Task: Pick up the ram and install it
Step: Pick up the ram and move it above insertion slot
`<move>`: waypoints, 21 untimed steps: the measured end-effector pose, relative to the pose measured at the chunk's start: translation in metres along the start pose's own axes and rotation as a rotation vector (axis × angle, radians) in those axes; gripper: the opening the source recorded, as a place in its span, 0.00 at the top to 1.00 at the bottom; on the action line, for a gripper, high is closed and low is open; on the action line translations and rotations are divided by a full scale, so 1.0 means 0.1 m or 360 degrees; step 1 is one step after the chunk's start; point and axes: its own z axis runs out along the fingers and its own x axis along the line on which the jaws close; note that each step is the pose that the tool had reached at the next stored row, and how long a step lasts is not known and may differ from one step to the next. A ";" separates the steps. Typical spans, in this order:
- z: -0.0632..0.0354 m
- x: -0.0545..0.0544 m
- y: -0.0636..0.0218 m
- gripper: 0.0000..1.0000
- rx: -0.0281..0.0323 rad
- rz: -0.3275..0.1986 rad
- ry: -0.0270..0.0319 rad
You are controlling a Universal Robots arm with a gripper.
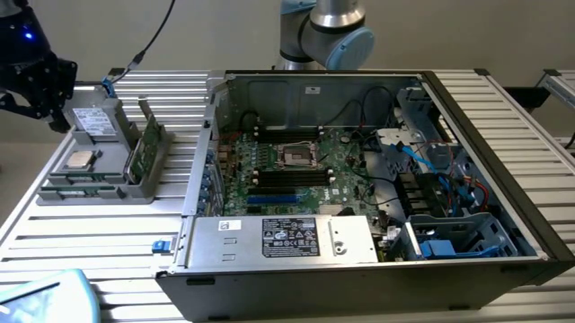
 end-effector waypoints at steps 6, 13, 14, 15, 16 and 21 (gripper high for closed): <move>0.035 0.00 -0.002 0.89 0.00083 -0.0172 0.00086; 0.066 0.00 -0.004 0.89 0.00150 -0.0376 0.00089; 0.069 0.00 -0.004 0.89 0.00157 -0.0405 0.00080; 0.072 0.00 -0.003 0.89 0.00165 -0.0434 0.00067; 0.074 0.00 -0.004 0.89 0.00172 -0.0463 0.00052; 0.078 0.00 -0.001 0.89 0.00150 -0.0561 0.00005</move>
